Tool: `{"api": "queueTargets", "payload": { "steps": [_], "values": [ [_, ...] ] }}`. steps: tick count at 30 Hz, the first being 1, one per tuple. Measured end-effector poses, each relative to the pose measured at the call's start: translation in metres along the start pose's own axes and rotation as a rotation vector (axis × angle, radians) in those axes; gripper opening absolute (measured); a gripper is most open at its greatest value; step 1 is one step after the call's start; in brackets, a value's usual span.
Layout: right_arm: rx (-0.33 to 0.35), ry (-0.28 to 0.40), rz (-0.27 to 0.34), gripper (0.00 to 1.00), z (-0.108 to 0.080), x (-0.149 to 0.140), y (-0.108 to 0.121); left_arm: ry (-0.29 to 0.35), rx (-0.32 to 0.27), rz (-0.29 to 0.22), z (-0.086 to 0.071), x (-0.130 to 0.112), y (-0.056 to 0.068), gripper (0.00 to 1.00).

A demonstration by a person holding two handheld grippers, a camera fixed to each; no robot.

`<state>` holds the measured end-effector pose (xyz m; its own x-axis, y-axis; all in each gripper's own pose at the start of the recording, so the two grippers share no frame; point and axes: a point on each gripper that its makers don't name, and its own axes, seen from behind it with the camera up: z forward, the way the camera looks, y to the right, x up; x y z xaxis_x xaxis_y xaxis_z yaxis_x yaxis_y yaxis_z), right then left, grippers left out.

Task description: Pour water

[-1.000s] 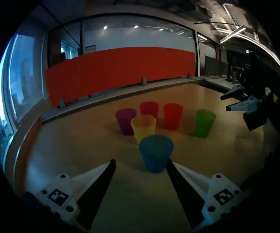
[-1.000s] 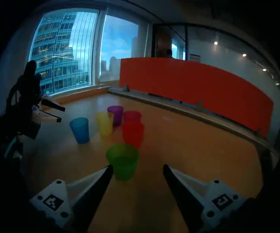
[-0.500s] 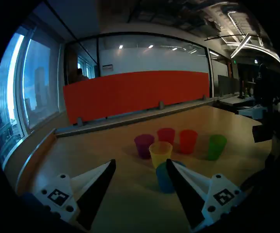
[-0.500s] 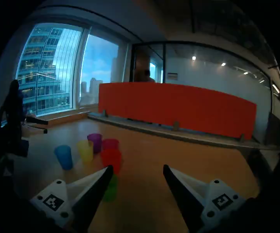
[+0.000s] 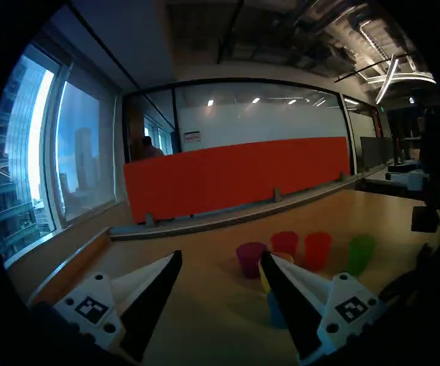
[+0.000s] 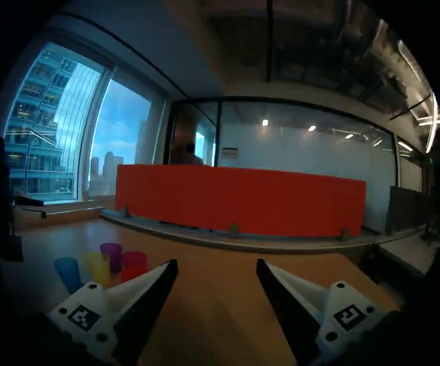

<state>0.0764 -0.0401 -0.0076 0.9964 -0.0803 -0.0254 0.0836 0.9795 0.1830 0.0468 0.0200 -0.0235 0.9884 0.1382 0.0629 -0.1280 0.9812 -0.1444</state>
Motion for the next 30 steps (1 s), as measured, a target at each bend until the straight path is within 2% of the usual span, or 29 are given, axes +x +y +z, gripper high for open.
{"api": "queueTargets", "payload": {
  "steps": [8,12,15,21,30],
  "values": [
    [-0.135,0.053,0.023,1.0,-0.005,0.006,0.026,0.043,0.064,0.005,0.0,0.009,-0.007,0.96],
    [-0.184,0.074,0.023,1.0,-0.009,0.008,0.037,0.062,0.107,-0.009,-0.003,0.013,-0.014,0.96],
    [-0.219,0.083,0.033,1.0,-0.012,0.009,0.044,0.071,0.117,-0.026,-0.003,0.012,-0.015,0.96],
    [-0.253,0.101,0.051,1.0,-0.02,0.011,0.052,0.078,0.125,-0.057,-0.002,0.011,-0.018,0.96],
    [-0.272,0.108,0.054,1.0,-0.026,0.014,0.053,0.079,0.163,-0.034,-0.003,0.005,-0.029,0.96]
  ]
}}
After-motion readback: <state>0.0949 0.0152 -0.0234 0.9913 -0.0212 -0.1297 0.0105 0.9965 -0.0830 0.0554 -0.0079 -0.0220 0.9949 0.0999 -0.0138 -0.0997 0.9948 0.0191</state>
